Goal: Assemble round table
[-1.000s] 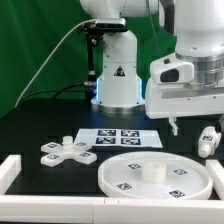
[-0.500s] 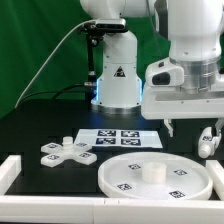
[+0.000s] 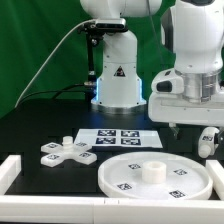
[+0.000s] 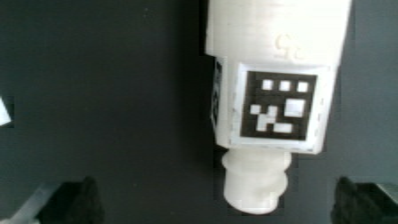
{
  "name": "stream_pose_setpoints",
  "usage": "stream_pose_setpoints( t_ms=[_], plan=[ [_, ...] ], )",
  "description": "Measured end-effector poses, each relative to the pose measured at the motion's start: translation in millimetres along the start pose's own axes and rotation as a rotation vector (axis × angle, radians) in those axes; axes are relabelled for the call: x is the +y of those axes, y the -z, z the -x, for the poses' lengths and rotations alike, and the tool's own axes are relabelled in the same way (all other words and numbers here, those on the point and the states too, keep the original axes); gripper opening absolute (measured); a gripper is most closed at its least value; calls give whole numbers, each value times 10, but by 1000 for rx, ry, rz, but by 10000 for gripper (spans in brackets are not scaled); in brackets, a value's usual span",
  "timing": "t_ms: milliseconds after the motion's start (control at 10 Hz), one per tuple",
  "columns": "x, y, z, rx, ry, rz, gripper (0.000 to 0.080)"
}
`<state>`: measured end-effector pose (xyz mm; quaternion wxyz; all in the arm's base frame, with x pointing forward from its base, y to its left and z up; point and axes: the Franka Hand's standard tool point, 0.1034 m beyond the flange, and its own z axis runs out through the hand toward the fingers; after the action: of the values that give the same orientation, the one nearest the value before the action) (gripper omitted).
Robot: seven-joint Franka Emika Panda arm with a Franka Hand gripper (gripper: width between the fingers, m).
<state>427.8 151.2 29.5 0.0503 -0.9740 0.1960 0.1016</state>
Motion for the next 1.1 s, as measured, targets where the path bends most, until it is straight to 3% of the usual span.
stream_pose_setpoints(
  t_ms=[200, 300, 600, 700, 800, 1000, 1100],
  plan=[
    [-166, -168, 173, 3, -18, 5, 649],
    [-178, -256, 223, -2, -25, 10, 649],
    [-165, -274, 225, -7, -34, 9, 620],
    [-165, -275, 225, -7, -34, 9, 441],
    [-132, -248, 207, -11, 32, 11, 314],
    [0, 12, 75, -10, 193, 11, 314],
    [66, 118, -8, -2, 394, 10, 314]
  ],
)
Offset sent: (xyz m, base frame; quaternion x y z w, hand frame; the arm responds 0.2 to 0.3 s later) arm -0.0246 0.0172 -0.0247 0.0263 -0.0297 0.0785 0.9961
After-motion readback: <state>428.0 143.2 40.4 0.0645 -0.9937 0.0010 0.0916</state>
